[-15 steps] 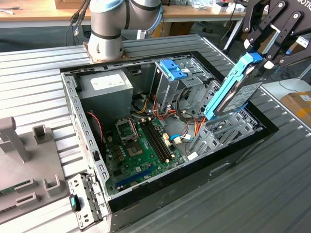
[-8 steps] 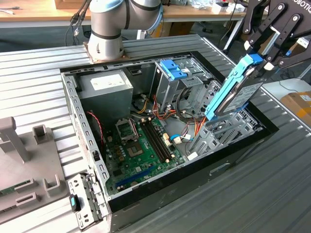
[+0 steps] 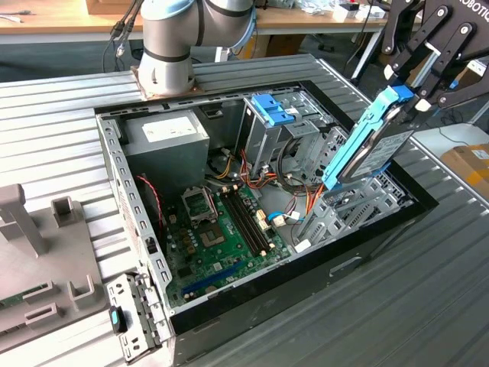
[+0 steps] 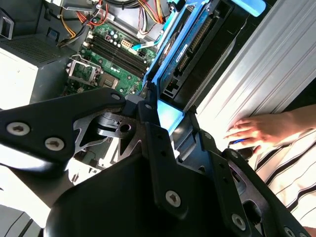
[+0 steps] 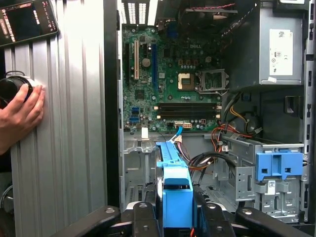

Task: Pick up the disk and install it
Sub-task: 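Pick up the disk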

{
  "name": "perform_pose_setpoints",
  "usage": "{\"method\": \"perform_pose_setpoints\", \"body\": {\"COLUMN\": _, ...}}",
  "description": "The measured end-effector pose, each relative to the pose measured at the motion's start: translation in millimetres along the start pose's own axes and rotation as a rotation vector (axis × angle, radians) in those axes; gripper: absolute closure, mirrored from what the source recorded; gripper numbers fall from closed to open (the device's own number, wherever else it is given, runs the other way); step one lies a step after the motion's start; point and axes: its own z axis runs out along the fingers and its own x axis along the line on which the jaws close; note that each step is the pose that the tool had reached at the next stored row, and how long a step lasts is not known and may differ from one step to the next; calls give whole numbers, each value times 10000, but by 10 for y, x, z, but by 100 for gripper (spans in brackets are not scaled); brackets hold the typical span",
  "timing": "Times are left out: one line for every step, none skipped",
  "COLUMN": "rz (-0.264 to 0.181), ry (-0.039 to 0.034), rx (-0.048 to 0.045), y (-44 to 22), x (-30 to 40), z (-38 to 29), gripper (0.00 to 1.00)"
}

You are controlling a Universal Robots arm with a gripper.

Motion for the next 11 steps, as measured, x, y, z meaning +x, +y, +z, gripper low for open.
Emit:
{"method": "perform_pose_setpoints", "body": {"rz": 0, "ry": 0, "rx": 0, "y": 0, "x": 0, "z": 0, "gripper": 63}}
{"method": "perform_pose_setpoints", "body": {"rz": 0, "ry": 0, "rx": 0, "y": -1, "x": 0, "z": 0, "gripper": 63}}
{"method": "perform_pose_setpoints", "body": {"rz": -2, "ry": -2, "rx": 0, "y": -9, "x": 0, "z": 1, "gripper": 63}}
{"method": "perform_pose_setpoints", "body": {"rz": -1, "ry": -2, "rx": 0, "y": -17, "x": -1, "z": 1, "gripper": 63}}
{"method": "perform_pose_setpoints", "body": {"rz": -1, "ry": -1, "rx": 0, "y": -24, "x": -1, "z": 1, "gripper": 63}}
{"method": "perform_pose_setpoints", "body": {"rz": -1, "ry": -1, "rx": -1, "y": -35, "x": -1, "z": 1, "gripper": 63}}
{"method": "perform_pose_setpoints", "body": {"rz": -1, "ry": -1, "rx": 0, "y": -47, "x": -1, "z": 2, "gripper": 63}}
{"method": "perform_pose_setpoints", "body": {"rz": 1, "ry": 0, "rx": 0, "y": -49, "x": -1, "z": 1, "gripper": 63}}
{"method": "perform_pose_setpoints", "body": {"rz": -1, "ry": 0, "rx": 0, "y": -51, "x": 4, "z": 1, "gripper": 63}}
{"method": "perform_pose_setpoints", "body": {"rz": -1, "ry": 0, "rx": 1, "y": -53, "x": 11, "z": 2, "gripper": 63}}
{"method": "perform_pose_setpoints", "body": {"rz": -1, "ry": -1, "rx": 7, "y": -53, "x": 17, "z": 5, "gripper": 63}}
